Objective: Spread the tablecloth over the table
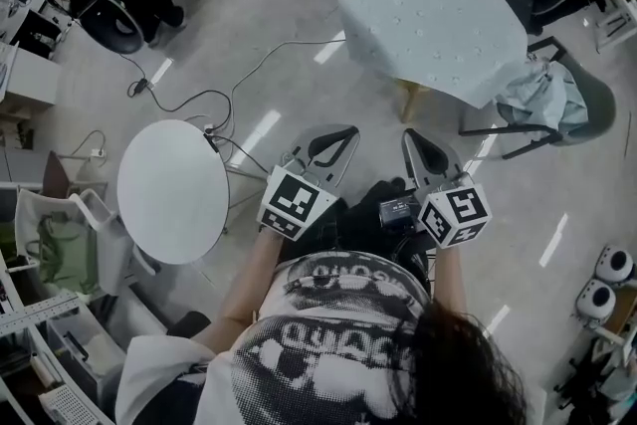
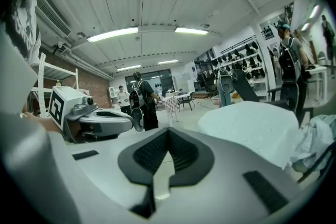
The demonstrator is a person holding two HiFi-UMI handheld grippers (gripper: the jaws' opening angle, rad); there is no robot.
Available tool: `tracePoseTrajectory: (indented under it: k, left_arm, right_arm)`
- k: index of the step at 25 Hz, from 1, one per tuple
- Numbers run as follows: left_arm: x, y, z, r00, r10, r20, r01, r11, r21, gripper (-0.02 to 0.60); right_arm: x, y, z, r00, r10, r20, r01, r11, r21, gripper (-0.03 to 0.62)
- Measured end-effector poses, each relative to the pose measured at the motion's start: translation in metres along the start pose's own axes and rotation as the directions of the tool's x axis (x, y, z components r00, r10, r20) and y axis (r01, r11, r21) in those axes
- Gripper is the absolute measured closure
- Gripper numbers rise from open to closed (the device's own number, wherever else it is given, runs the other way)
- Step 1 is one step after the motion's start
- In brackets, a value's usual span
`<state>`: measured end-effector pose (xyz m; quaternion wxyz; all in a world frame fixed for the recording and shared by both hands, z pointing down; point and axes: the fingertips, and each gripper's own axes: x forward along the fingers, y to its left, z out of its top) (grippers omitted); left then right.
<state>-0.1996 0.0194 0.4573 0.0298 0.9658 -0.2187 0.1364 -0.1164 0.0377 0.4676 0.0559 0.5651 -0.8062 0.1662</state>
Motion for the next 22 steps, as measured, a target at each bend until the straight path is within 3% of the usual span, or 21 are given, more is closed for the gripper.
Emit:
tracePoseTrajectory:
  k: [22]
  left_arm:
    - [0.022, -0.01, -0.002, 0.999, -0.042, -0.027, 0.043, 0.999, 0.029, 0.569]
  right_arm:
    - [-0.002, -0.032, 0.003, 0.999, -0.03, -0.02, 0.03, 0.999, 0.024, 0.599]
